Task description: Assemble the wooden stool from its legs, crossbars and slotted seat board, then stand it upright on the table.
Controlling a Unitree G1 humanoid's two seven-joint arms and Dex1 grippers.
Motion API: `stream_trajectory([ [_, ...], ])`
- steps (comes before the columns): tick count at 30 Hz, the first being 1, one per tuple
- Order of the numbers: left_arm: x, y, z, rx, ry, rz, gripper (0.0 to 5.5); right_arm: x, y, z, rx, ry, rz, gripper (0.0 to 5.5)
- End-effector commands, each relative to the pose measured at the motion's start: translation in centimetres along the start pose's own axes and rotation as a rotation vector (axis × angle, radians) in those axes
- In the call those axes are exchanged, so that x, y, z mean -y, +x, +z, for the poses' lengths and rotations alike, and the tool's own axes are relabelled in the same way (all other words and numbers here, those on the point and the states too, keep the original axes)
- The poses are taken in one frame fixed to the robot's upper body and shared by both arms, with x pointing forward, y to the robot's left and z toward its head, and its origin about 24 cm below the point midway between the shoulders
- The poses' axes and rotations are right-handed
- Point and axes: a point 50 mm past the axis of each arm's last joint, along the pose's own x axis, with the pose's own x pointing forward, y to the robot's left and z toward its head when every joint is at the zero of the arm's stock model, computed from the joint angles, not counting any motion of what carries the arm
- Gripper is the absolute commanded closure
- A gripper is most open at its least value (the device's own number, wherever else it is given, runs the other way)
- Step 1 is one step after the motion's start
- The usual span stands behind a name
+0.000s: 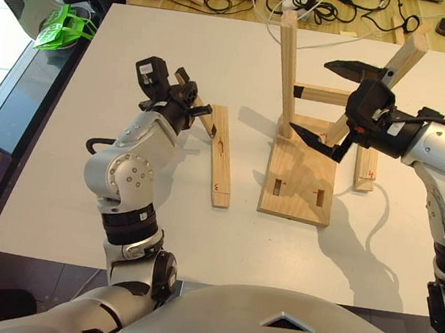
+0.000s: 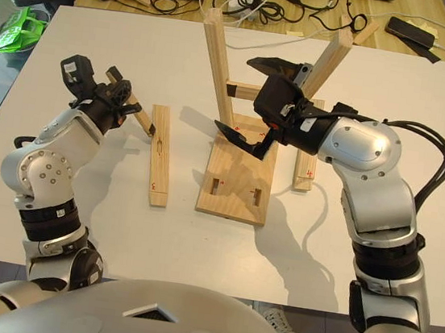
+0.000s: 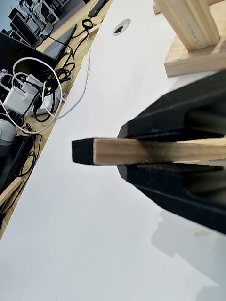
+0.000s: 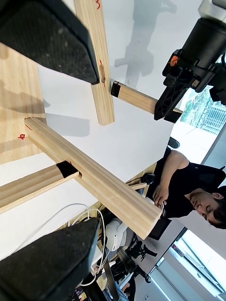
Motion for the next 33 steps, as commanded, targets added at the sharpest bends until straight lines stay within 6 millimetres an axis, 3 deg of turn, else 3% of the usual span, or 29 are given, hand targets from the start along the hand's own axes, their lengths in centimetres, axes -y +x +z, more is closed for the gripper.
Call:
stream_trajectory([
  [1,0.3,0.1,0.5,0.02,-0.002,-0.03,5.09,0.0,0.2,0.2,0.004,0.001,0.002,0.1],
  [6,1.8,0.0,1.7,0.091,-0.018,-0.152,5.09,-0.1,0.4,0.2,0.01,0.003,-0.009,0.1],
  [10,1.9,-0.5,2.9,0.167,0.031,-0.187,5.09,-0.2,0.2,-0.1,0.0,-0.001,-0.014,0.1],
  [17,2.5,-3.0,1.1,0.08,0.078,-0.203,5.09,-0.2,0.1,-0.5,-0.011,-0.005,-0.044,0.1],
  [26,2.5,-3.9,0.1,0.097,0.112,-0.169,5.09,-0.3,0.1,-0.4,-0.004,0.0,-0.037,0.1],
  [28,3.0,-3.8,1.7,0.182,0.083,-0.195,5.09,-0.8,0.2,-0.3,-0.004,0.012,0.006,0.1],
  [31,3.7,-3.7,4.3,0.31,0.042,-0.259,5.09,-2.9,0.1,-0.5,-0.044,0.066,0.241,0.1],
  [33,4.0,-3.6,4.5,0.315,0.033,-0.287,5.09,-3.7,0.3,-0.8,-0.089,0.077,0.367,0.59],
])
